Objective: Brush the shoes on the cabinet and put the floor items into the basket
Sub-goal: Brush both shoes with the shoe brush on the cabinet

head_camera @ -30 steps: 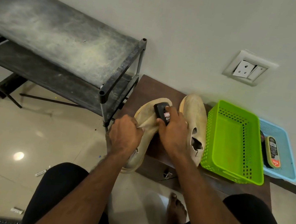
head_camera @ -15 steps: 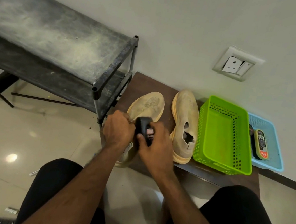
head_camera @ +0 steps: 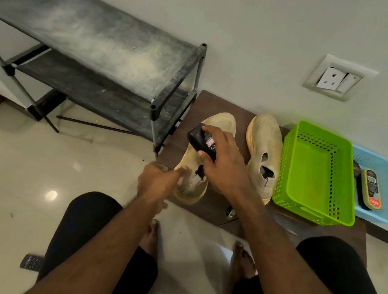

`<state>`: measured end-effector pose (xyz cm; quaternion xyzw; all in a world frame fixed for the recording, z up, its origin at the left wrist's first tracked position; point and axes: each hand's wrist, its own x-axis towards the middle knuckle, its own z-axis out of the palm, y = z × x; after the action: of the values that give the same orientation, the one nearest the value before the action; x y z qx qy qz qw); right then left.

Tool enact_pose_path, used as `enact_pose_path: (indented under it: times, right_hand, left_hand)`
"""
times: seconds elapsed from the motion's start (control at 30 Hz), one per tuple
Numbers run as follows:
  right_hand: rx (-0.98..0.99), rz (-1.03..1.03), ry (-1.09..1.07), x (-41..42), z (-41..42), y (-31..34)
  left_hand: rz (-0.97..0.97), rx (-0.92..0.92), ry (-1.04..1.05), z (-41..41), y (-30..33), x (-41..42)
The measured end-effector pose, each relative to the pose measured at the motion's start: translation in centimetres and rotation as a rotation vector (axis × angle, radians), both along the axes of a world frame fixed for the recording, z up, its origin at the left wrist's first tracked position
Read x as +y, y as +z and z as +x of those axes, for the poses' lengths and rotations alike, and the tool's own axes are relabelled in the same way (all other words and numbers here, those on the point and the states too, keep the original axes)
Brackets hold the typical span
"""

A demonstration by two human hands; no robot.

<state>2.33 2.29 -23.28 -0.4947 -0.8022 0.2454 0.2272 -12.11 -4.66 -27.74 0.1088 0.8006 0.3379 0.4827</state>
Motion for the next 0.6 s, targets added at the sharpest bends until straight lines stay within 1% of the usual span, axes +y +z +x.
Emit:
enact_pose_path:
  times: [0.03, 0.1, 0.13, 0.17, 0.2, 0.23, 0.33, 0.4, 0.43, 0.5, 0.6]
  right_hand:
    - [-0.032, -0.027, 0.016, 0.1, -0.1, -0.3]
    - [-0.026, -0.085, -0.007, 0.3, -0.1, -0.9]
    - [-0.002, -0.107, -0.025, 0.4, 0.2, -1.3]
    - [0.018, -0.117, -0.038, 0.5, 0.5, -1.7]
    - [0.031, -0.122, -0.047, 0.6, 0.8, -2.0]
    - [0.045, -0.123, -0.060, 0.8, 1.2, -2.2]
    - [0.120, -0.078, -0.119, 1.2, 2.1, -2.3]
    - [0.162, 0.020, -0.061, 0.8, 2.6, -2.1]
    - [0.178, 0.051, 0.020, 0.4, 2.6, -2.1]
    - [0.140, 0.066, 0.197, -0.5, 2.3, -2.2]
    - [0.078, 0.081, 0.293, 0.1, 1.8, -2.6]
  left_hand:
    - [-0.044, -0.144, -0.028, 0.4, 0.2, -0.7]
    - [-0.036, -0.350, -0.061, 1.2, 0.6, -1.5]
    - [0.006, -0.406, -0.051, 1.4, 0.5, -1.5]
    - [0.062, -0.417, -0.030, 1.5, 0.4, -1.4]
    - [0.120, -0.385, 0.001, 1.5, 0.1, -1.1]
    - [0.175, -0.312, 0.025, 1.4, -0.3, -0.8]
    - [0.309, 0.002, -0.007, 0.6, -0.7, 0.1]
    - [0.367, 0.224, -0.083, 0.4, -0.3, 0.6]
    - [0.390, 0.287, -0.109, 0.3, -0.2, 0.9]
    - [0.424, 0.326, -0.141, 0.0, 0.1, 1.4]
    - [0.415, 0.328, -0.179, -0.7, -0.3, 1.7]
